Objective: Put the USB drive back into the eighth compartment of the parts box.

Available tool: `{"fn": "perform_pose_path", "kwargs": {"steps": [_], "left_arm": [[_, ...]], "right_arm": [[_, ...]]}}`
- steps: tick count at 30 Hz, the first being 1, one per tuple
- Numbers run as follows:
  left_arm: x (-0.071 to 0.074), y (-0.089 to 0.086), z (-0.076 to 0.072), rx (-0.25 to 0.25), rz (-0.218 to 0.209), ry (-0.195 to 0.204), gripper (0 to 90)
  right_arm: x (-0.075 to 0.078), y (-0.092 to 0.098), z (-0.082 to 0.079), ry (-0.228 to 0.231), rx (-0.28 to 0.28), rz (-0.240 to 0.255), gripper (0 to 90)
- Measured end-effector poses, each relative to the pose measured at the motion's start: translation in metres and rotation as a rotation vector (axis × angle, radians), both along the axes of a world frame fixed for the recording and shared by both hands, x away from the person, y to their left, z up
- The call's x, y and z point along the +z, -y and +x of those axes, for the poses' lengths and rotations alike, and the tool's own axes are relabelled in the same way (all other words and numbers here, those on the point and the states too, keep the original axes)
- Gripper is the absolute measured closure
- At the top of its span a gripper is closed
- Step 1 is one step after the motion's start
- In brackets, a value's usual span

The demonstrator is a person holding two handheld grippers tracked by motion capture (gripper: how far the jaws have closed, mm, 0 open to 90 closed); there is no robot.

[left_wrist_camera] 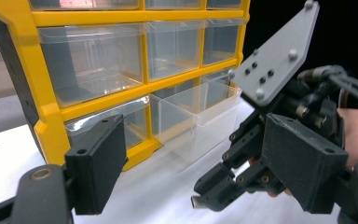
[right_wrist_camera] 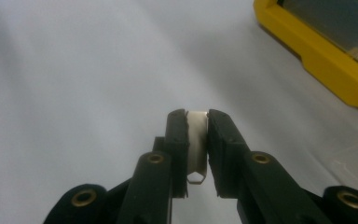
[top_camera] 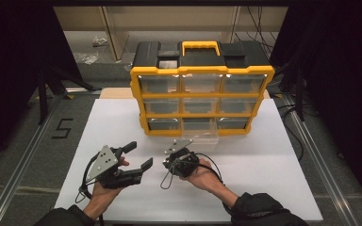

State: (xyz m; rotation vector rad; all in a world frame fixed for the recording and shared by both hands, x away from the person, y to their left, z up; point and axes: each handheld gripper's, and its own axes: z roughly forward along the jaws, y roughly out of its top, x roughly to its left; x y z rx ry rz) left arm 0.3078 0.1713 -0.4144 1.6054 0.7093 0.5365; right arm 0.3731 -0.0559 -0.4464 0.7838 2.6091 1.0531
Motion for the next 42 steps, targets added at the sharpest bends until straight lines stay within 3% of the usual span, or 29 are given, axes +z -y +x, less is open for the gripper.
{"fn": "perform_pose_path", "kwargs": {"steps": [19,42], "left_arm": [[0.0,0.0,0.0,-0.002,0.001,-0.001,19.7],[0.0,0.001,0.0,0.001,0.003,-0.003,18.7]], "right_arm": [[0.028,0.013,0.003,0.055,-0.026,0.07,79.3],[0.052,0.027,0.007,0.093,-0.056,0.133,79.4]]}}
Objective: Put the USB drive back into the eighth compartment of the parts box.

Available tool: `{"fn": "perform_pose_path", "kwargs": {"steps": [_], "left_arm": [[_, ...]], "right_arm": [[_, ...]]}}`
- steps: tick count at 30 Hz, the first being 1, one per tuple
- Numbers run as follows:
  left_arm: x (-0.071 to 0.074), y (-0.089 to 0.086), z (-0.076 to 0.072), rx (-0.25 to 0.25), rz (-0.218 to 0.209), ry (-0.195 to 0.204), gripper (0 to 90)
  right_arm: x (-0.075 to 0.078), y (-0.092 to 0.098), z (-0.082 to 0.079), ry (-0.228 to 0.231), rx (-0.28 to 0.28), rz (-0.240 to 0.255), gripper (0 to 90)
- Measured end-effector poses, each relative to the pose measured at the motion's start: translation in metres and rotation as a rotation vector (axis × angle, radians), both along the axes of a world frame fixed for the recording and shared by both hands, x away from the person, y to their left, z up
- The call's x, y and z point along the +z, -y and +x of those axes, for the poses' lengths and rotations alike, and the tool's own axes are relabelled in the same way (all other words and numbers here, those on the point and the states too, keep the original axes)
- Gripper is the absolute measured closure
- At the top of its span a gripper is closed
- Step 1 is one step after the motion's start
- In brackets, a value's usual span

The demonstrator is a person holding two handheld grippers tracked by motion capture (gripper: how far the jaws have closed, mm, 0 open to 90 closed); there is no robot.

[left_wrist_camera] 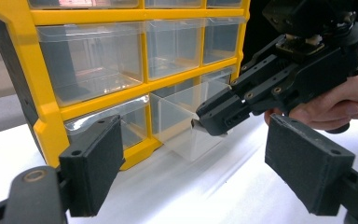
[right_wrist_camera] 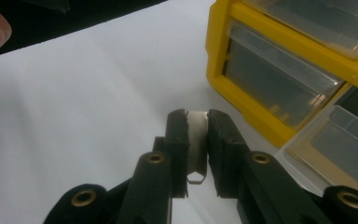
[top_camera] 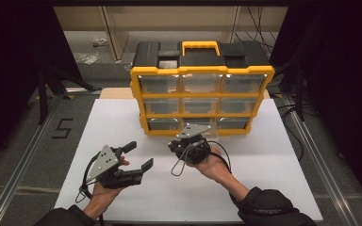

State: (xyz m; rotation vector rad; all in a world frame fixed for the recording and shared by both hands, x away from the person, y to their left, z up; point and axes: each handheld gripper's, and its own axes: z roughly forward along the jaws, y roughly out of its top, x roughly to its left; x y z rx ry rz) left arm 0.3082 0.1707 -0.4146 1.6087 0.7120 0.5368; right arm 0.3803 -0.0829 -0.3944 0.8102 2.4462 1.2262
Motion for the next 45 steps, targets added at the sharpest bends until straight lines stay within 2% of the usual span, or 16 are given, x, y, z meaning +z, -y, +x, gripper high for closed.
{"fn": "perform_pose_path", "kwargs": {"steps": [17,28,45], "left_arm": [[0.0,0.0,0.0,0.0,0.001,0.0,18.7],[0.0,0.0,0.0,0.0,0.002,0.0,18.8],[0.0,0.0,0.0,0.0,-0.001,-0.001,18.8]], "right_arm": [[0.014,0.012,0.005,0.026,-0.028,0.038,79.4],[0.024,0.025,0.012,0.037,-0.069,0.071,79.4],[0.028,0.045,0.025,0.056,-0.136,0.079,79.4]]}}
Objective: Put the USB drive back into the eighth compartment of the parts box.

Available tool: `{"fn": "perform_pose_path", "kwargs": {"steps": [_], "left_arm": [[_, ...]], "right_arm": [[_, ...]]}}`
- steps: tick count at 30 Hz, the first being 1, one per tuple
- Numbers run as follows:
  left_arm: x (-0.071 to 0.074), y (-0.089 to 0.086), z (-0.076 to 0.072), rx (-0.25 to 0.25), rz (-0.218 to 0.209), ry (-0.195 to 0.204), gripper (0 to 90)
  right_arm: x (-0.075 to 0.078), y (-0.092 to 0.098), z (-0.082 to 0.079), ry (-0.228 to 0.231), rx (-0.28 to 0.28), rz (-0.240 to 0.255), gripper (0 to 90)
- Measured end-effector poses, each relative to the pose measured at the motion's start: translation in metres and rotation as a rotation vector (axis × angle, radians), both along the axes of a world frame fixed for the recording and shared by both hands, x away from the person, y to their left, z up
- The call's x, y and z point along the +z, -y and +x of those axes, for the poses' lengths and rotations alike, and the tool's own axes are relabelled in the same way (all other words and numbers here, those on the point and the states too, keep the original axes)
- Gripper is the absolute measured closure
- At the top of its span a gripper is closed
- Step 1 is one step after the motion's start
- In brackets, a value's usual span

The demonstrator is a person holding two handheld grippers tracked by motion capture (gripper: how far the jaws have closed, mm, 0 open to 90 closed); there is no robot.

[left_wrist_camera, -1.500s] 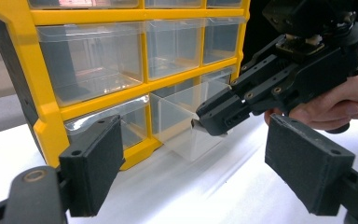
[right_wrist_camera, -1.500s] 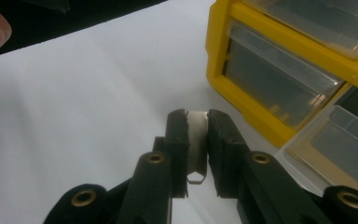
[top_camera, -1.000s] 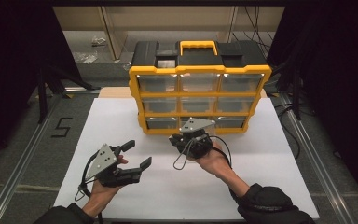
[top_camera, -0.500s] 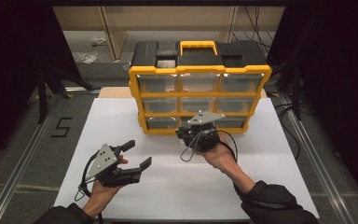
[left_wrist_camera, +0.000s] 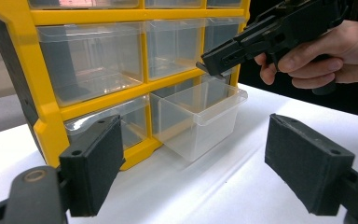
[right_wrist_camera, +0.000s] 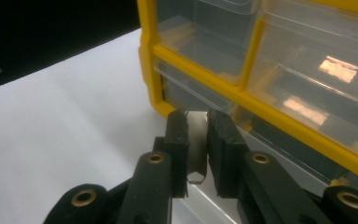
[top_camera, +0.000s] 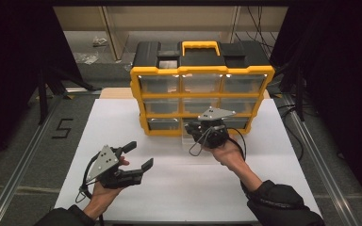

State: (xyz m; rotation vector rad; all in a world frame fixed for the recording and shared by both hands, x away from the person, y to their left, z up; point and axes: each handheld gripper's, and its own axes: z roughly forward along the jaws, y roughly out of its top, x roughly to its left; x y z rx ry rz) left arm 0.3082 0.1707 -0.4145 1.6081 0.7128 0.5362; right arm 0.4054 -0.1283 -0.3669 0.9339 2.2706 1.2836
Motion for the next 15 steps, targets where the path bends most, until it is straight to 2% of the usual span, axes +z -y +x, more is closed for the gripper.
{"fn": "perform_pose_path", "kwargs": {"steps": [15], "left_arm": [[0.0,0.0,0.0,-0.001,0.003,0.002,18.8]], "right_arm": [[-0.002,0.016,0.011,-0.009,-0.059,0.004,79.4]]}}
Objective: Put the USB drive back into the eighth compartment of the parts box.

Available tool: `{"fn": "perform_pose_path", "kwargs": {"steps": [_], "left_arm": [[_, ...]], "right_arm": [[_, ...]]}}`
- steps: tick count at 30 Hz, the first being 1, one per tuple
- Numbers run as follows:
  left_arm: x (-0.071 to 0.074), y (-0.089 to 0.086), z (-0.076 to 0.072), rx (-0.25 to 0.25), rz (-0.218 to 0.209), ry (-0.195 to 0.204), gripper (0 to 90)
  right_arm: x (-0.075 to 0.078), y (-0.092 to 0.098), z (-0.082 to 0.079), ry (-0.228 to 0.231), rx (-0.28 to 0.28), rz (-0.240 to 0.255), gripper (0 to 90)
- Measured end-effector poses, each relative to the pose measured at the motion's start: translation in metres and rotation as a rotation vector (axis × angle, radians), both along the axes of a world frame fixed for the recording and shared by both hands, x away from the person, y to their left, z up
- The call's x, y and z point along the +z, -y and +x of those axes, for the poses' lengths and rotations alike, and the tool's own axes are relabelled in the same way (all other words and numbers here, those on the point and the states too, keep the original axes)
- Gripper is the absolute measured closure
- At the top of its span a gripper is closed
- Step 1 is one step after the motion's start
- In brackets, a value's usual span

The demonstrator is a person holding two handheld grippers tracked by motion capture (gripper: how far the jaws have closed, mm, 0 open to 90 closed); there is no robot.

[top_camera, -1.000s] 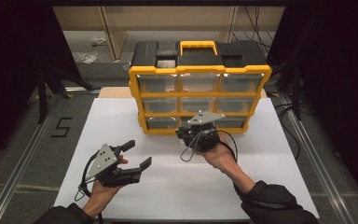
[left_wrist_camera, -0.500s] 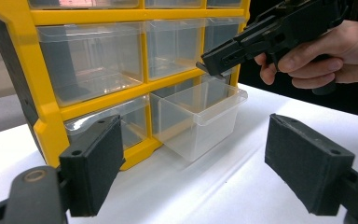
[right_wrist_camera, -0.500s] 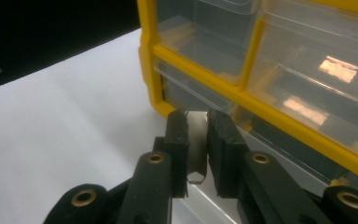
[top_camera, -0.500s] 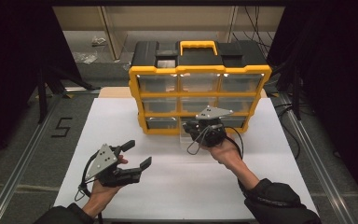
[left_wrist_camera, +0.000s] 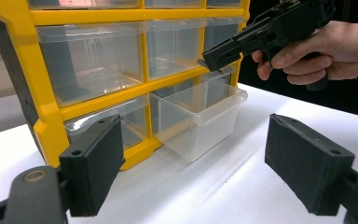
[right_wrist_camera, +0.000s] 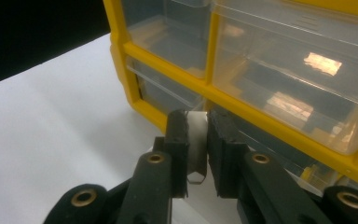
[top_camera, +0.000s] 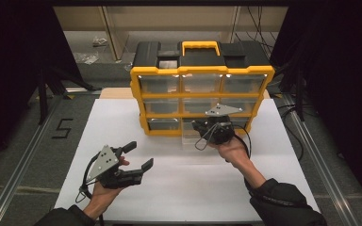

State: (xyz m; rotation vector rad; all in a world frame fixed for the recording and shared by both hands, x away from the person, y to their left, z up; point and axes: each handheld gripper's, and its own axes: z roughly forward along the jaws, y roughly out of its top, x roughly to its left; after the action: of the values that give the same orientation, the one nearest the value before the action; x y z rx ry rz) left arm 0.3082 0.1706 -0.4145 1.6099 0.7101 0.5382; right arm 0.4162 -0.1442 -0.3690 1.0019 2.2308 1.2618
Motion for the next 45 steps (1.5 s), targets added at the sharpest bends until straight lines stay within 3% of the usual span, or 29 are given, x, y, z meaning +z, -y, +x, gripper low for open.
{"fn": "perform_pose_path", "kwargs": {"steps": [18,45], "left_arm": [[0.0,0.0,0.0,0.0,0.0,-0.001,18.8],[0.0,0.0,0.0,0.001,-0.001,-0.002,18.8]], "right_arm": [[-0.004,0.012,0.008,-0.019,-0.042,-0.003,79.3],[-0.016,0.007,0.011,-0.059,-0.03,-0.04,79.3]]}}
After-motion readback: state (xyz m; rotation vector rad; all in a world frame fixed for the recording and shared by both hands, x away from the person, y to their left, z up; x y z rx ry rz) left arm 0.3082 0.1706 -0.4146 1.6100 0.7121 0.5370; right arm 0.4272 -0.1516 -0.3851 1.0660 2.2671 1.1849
